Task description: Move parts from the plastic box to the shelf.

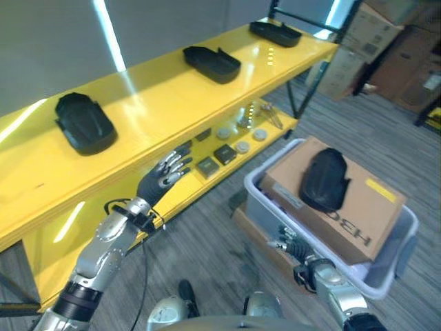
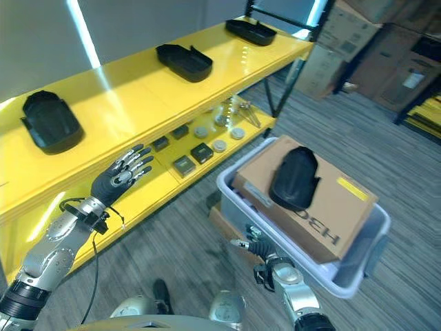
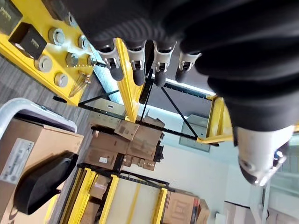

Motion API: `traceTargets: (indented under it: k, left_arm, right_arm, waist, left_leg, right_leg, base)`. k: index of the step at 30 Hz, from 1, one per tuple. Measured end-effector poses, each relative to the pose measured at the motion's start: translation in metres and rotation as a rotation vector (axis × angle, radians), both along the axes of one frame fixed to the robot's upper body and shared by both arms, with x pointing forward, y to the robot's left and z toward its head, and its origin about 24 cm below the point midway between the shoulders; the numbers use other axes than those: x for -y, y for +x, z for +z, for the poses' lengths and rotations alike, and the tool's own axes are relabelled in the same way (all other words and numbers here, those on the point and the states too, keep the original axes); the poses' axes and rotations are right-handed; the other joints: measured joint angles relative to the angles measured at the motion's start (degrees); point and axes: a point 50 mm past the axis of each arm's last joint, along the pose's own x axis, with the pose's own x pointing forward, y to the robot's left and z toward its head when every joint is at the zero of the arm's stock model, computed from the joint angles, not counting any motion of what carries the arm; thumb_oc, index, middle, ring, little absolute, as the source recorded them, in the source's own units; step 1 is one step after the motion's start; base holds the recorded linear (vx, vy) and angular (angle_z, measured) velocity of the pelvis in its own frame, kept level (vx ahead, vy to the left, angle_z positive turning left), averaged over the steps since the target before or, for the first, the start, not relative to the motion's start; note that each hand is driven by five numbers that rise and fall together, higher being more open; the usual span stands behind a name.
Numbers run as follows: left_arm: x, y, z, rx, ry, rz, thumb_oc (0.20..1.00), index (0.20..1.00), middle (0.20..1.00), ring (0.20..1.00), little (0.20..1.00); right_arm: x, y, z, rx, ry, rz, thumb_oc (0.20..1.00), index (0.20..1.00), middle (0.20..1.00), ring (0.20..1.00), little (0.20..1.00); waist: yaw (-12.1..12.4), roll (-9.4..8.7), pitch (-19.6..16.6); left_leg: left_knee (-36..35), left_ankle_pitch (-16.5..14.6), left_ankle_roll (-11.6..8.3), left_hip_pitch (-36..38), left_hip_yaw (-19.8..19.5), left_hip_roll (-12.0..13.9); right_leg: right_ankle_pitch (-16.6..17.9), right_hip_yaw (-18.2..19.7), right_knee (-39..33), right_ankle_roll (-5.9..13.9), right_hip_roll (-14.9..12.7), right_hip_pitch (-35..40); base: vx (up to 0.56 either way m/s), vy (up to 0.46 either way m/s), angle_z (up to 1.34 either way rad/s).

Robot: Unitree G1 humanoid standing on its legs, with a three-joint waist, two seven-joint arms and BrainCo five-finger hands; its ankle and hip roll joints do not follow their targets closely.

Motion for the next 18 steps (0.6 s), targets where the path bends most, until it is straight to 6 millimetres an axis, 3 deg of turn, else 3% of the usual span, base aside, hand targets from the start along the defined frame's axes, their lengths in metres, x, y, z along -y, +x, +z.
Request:
traceTargets:
  k: [1, 2, 3, 4, 5, 6, 7, 8, 9, 10, 11, 12, 13, 16, 18]
  left_arm:
    - [-0.002, 0.0, 0.0, 0.002, 0.008, 0.003, 1.0, 1.0, 1.0, 1.0, 1.0]
    - [-0.002, 0.0, 0.001, 0.004, 0.008, 0.003, 1.0, 1.0, 1.0, 1.0, 1.0]
    - [-0.003, -0.001, -0.002, -0.003, 0.001, 0.012, 1.0, 1.0, 1.0, 1.0, 1.0]
    - [-0.004, -0.01, -0.012, -0.043, -0.02, 0.03, 1.0, 1.0, 1.0, 1.0, 1.0]
    - [-0.011, -0.016, -0.02, -0.076, -0.038, 0.074, 1.0, 1.0, 1.0, 1.0, 1.0]
    - [-0.015, -0.019, -0.025, -0.098, -0.054, 0.111, 1.0, 1.0, 1.0, 1.0, 1.0]
    - [-0.017, -0.022, -0.029, -0.119, -0.089, 0.145, 1.0, 1.0, 1.0, 1.0, 1.0]
    - [-0.021, -0.026, -0.035, -0.14, -0.116, 0.186, 1.0, 1.0, 1.0, 1.0, 1.0]
    - [-0.022, -0.026, -0.035, -0.141, -0.123, 0.201, 1.0, 1.0, 1.0, 1.0, 1.0]
    - [-0.021, -0.026, -0.034, -0.13, -0.145, 0.208, 1.0, 1.0, 1.0, 1.0, 1.0]
    - [-0.018, -0.028, -0.035, -0.125, -0.2, 0.221, 1.0, 1.0, 1.0, 1.0, 1.0]
    - [-0.016, -0.028, -0.035, -0.124, -0.211, 0.22, 1.0, 1.0, 1.0, 1.0, 1.0]
    - [-0.016, -0.026, -0.032, -0.112, -0.271, 0.251, 1.0, 1.0, 1.0, 1.0, 1.0]
    - [-0.017, -0.023, -0.027, -0.098, -0.308, 0.258, 1.0, 1.0, 1.0, 1.0, 1.0]
    - [-0.018, -0.021, -0.025, -0.093, -0.314, 0.26, 1.0, 1.0, 1.0, 1.0, 1.0]
  right_arm:
    - [0.001, -0.001, -0.004, -0.028, -0.01, -0.022, 1.0, 1.0, 1.0, 1.0, 1.0]
    - [0.003, 0.001, -0.004, -0.035, -0.025, -0.033, 1.0, 1.0, 1.0, 1.0, 1.0]
    - [0.004, 0.0, -0.009, -0.068, -0.042, -0.051, 1.0, 1.0, 1.0, 1.0, 1.0]
    - [0.007, -0.015, -0.026, -0.173, -0.066, -0.078, 1.0, 1.0, 1.0, 1.0, 1.0]
    - [0.013, -0.035, -0.042, -0.27, -0.086, -0.11, 1.0, 1.0, 1.0, 1.0, 1.0]
    - [0.022, -0.06, -0.054, -0.348, -0.111, -0.153, 1.0, 1.0, 1.0, 1.0, 1.0]
    - [0.037, -0.093, -0.065, -0.42, -0.128, -0.255, 1.0, 1.0, 1.0, 1.0, 1.0]
    - [0.045, -0.12, -0.067, -0.45, -0.147, -0.325, 1.0, 1.0, 1.0, 1.0, 1.0]
    - [0.048, -0.126, -0.067, -0.445, -0.145, -0.351, 1.0, 1.0, 1.0, 1.0, 1.0]
    - [0.052, -0.13, -0.059, -0.388, -0.142, -0.385, 1.0, 1.0, 1.0, 1.0, 1.0]
    - [0.052, -0.116, -0.034, -0.19, -0.123, -0.383, 1.0, 1.0, 1.0, 1.0, 1.0]
    - [0.051, -0.104, -0.023, -0.105, -0.116, -0.376, 1.0, 1.0, 1.0, 1.0, 1.0]
    - [0.043, -0.052, 0.051, 0.283, -0.11, -0.26, 1.0, 1.0, 1.0, 1.0, 1.0]
    - [0.034, -0.008, 0.118, 0.625, -0.108, -0.171, 1.0, 1.0, 1.0, 1.0, 1.0]
    - [0.034, 0.011, 0.155, 0.811, -0.117, -0.167, 1.0, 1.0, 1.0, 1.0, 1.0]
  waist:
    - [1.0, -1.19, -0.4]
    - [1.6, -1.08, -0.4]
    - [2.2, -0.3, -0.4]
    - [2.6, 1.01, -1.7]
    - [3.2, 0.59, -1.8]
    - [1.8, 0.48, -2.0]
    - [0.7, 0.87, -2.2]
    - [0.6, 1.67, -2.6]
    - [0.3, 1.99, -2.5]
    - [-1.6, 2.58, -2.7]
    - [-3.2, 3.36, -2.8]
    - [-3.7, 3.29, -2.9]
    - [-5.5, 4.26, -3.2]
    - [-4.4, 3.98, -3.2]
    - [-3.4, 3.57, -3.2]
  left_leg:
    - [0.0, 0.0, -2.84, -0.1, -2.0, -0.8]
    - [-0.3, 0.4, -3.71, -0.4, -4.0, -0.4]
    - [-1.0, 1.6, -4.98, 0.0, -2.7, 1.5]
    - [-0.9, 2.1, -5.77, 0.7, 2.0, 5.0]
    - [0.0, 2.1, -7.13, 1.4, 3.0, 6.4]
    - [0.0, 2.0, -8.03, 1.4, 2.2, 7.1]
    - [0.2, 2.6, -9.03, 1.4, 1.5, 8.0]
    - [0.1, 3.2, -8.76, 1.5, 1.3, 8.9]
    - [0.2, 3.7, -9.0, 1.5, 1.3, 9.4]
    - [0.2, 4.2, -9.19, 1.4, 1.2, 10.3]
    - [0.3, 4.5, -8.87, 1.3, 1.9, 10.7]
    - [0.3, 5.2, -8.87, 1.7, 2.3, 10.9]
    - [1.5, 5.5, -9.12, 2.0, 0.0, 11.6]
    - [4.3, 5.6, -9.16, 2.4, -5.5, 11.8]
    - [7.2, 6.7, -10.97, 1.5, -6.6, 11.7]
  right_leg:
    - [0.5, -2.9, -7.6, 0.06, 1.1, 2.1]
    - [0.3, -4.8, -11.5, -0.2, 1.7, 2.2]
    - [0.0, -10.3, -16.9, -2.55, 2.2, 3.7]
    - [0.2, -19.4, -19.6, -2.03, 2.1, 5.6]
    - [3.3, -20.2, -21.7, -2.24, 2.7, 5.5]
    - [5.3, -19.5, -23.5, -2.7, 4.2, 5.6]
    - [5.9, -16.3, -23.8, -3.2, 6.5, 5.0]
    - [5.8, -14.3, -24.7, -4.1, 8.3, 4.6]
    - [6.0, -13.7, -25.2, -4.45, 9.1, 4.5]
    - [6.2, -13.3, -26.0, -4.84, 10.5, 4.3]
    - [6.8, -12.2, -27.4, -5.55, 11.3, 4.3]
    - [7.4, -11.4, -28.6, -5.94, 11.9, 4.5]
    - [8.3, -8.6, -31.3, -5.94, 12.9, 4.5]
    - [9.1, -4.9, -32.4, -6.87, 13.5, 5.1]
    - [9.5, -4.0, -32.4, -7.48, 12.8, 5.4]
  base:
    - [-0.12, -0.33, -1.41]
    - [-0.13, -0.415, -1.88]
    - [-0.12, -0.41, -2.04]
    - [-0.11, -0.473, -2.29]
    - [-0.08, -0.474, -1.7]
    - [-0.05, -0.415, -0.97]
    - [-0.04, -0.344, -0.52]
    - [-0.05, -0.347, -0.59]
    - [-0.03, -0.315, -0.63]
    - [-0.01, -0.311, -0.48]
    - [0.01, -0.258, -0.51]
    - [0.06, -0.403, -0.93]
    - [0.09, -0.355, -0.89]
    - [0.06, -0.185, -0.71]
    - [0.06, -0.172, -0.35]
